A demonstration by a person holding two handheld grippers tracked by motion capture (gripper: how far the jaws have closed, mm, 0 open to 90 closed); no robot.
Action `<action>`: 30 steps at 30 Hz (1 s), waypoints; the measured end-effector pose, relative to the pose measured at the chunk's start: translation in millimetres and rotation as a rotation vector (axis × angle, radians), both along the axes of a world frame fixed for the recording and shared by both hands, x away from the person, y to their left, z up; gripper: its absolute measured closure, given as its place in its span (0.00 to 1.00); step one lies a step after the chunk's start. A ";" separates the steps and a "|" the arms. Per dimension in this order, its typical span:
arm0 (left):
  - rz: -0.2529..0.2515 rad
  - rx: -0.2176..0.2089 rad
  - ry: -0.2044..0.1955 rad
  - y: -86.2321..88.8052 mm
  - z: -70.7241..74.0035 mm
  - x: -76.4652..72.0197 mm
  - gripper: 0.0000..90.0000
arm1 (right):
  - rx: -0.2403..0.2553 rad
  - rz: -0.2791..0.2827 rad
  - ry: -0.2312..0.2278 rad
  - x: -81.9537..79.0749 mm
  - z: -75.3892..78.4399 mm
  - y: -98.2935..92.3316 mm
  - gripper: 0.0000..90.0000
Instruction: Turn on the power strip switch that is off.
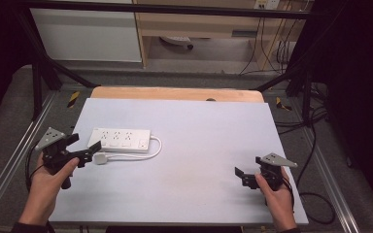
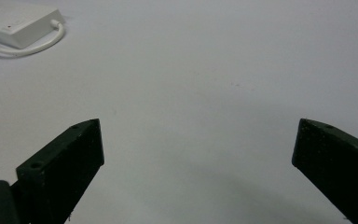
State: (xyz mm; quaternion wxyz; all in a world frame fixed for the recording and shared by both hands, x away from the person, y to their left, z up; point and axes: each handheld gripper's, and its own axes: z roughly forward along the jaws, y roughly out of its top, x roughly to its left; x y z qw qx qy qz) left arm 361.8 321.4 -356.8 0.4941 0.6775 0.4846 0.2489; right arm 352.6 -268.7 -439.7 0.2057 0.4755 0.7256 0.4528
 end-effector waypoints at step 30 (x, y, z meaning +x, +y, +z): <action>0.023 0.036 -0.007 0.3 2.0 34.2 0.08 | 0.016 -0.019 -0.008 -0.4 2.0 -3.1 0.03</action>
